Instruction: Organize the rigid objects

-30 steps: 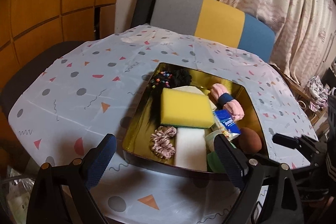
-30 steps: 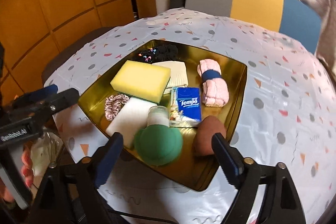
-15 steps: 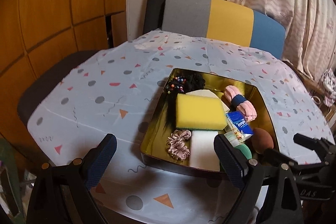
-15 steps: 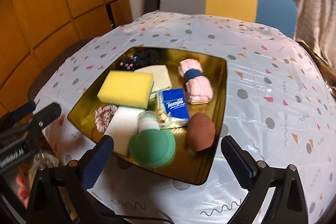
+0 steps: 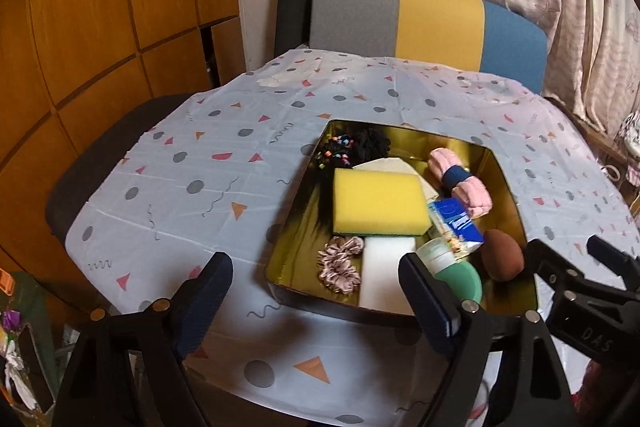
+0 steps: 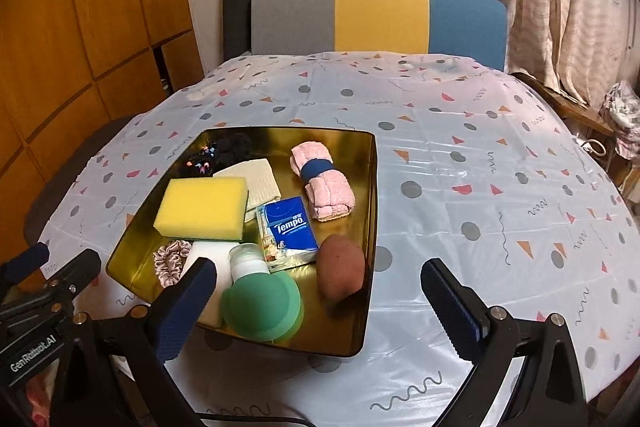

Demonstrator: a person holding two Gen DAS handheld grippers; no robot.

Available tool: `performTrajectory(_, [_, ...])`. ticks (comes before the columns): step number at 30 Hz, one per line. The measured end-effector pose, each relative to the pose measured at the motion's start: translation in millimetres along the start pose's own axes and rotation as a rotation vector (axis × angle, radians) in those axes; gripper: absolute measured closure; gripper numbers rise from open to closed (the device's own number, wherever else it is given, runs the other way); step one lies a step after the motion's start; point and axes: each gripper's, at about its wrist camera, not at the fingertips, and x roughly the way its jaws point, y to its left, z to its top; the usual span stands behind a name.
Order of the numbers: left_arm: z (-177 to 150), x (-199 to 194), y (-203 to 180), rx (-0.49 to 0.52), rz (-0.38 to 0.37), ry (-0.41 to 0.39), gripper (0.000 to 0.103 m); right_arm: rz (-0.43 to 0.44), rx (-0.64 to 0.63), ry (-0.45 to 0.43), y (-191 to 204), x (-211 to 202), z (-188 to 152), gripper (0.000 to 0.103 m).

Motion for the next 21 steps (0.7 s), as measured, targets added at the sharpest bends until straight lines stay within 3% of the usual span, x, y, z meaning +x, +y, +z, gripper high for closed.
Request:
performTrajectory(9, [4.2, 3.9, -3.3, -0.001, -0.003, 0.029, 0.030, -0.020, 0.019, 0.011, 1.7, 0.5, -2.6, 0.000])
performTrajectory(21, [3.3, 2.7, -8.8, 0.029, 0.010, 0.021, 0.030, -0.034, 0.044, 0.038, 1.4, 4.1, -4.4, 0.000])
